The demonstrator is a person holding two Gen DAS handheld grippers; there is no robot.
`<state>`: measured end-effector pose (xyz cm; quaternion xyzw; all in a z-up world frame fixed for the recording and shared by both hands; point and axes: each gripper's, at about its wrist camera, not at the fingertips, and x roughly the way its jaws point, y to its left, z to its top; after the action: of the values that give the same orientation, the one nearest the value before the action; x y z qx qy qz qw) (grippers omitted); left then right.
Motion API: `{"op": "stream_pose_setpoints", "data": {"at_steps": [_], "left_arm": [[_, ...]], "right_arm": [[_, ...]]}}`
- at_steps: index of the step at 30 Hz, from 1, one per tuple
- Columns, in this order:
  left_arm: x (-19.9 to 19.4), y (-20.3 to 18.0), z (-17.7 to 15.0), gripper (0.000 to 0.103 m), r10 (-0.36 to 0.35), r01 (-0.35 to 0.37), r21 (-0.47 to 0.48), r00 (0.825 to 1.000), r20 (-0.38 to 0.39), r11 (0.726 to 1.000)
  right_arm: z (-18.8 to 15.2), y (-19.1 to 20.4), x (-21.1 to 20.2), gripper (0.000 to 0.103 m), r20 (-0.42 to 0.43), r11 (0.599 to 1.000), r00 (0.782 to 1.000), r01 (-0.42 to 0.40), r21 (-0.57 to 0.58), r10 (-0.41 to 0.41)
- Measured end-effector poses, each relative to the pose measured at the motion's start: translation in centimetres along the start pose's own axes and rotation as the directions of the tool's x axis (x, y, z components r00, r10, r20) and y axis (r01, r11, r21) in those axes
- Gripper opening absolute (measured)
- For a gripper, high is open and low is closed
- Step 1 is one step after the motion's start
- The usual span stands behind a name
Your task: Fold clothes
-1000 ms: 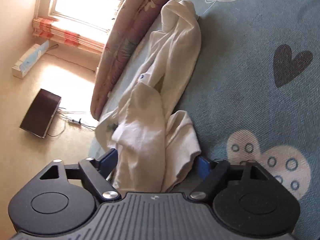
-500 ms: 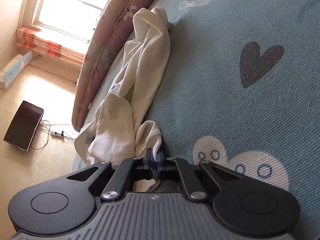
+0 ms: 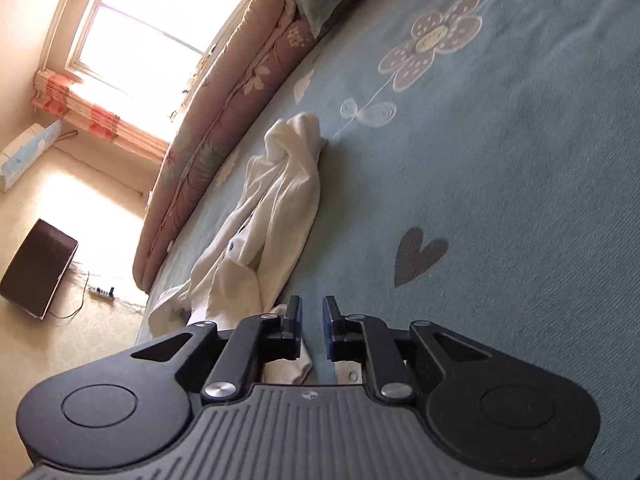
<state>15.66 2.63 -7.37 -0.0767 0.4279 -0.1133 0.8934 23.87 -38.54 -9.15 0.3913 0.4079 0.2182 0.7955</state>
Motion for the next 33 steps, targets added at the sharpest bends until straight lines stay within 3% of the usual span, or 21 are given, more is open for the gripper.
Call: {"op": "stream_pose_setpoints", "data": {"at_steps": [2,3,4,11,14,17,19,20,25,33], "left_arm": [[0.1,-0.1,-0.1,0.098,0.000,0.000,0.002,1.000,-0.008,1.000],[0.2,-0.2,-0.1,0.098,0.000,0.000,0.003,1.000,-0.012,1.000],[0.3,-0.2,-0.2,0.098,0.000,0.000,0.003,1.000,-0.016,1.000],[0.6,0.2,-0.3,0.098,-0.005,0.005,-0.015,1.000,-0.023,1.000],[0.8,0.3,-0.4,0.098,-0.011,0.011,-0.012,1.000,-0.025,1.000],[1.0,0.4,-0.4,0.098,-0.010,0.010,-0.011,1.000,-0.022,1.000],[1.0,0.2,-0.3,0.098,-0.006,0.006,-0.005,1.000,-0.022,1.000],[1.0,0.2,-0.4,0.098,-0.006,0.006,-0.001,1.000,-0.022,1.000],[1.0,0.2,-0.5,0.098,-0.009,0.009,0.004,1.000,-0.020,1.000],[0.3,0.3,-0.5,0.098,-0.007,0.007,-0.005,1.000,-0.023,1.000]], "right_arm": [[-1.2,0.5,1.9,0.033,-0.063,1.000,0.998,-0.010,0.009,0.011],[-1.6,0.7,2.8,0.047,-0.079,1.000,0.997,0.000,0.000,0.000],[-1.9,1.0,3.7,0.055,-0.091,1.000,0.996,0.014,-0.012,-0.015],[-1.2,1.9,6.8,0.054,-0.132,1.000,0.991,-0.029,0.003,0.029],[-2.6,2.4,6.8,0.054,-0.176,0.998,0.983,-0.064,-0.024,0.059],[-3.0,1.4,6.6,0.042,-0.118,0.997,0.990,-0.067,0.042,0.071],[-3.0,-0.1,7.1,0.008,-0.077,0.986,0.994,-0.069,0.152,0.082],[-3.4,-0.8,7.3,0.004,-0.052,0.979,0.995,-0.076,0.192,0.087],[-5.1,0.8,7.2,0.005,-0.018,0.997,0.999,-0.033,0.075,0.035],[-4.3,3.5,5.0,0.007,0.054,0.996,0.997,0.066,-0.053,-0.063]]}}
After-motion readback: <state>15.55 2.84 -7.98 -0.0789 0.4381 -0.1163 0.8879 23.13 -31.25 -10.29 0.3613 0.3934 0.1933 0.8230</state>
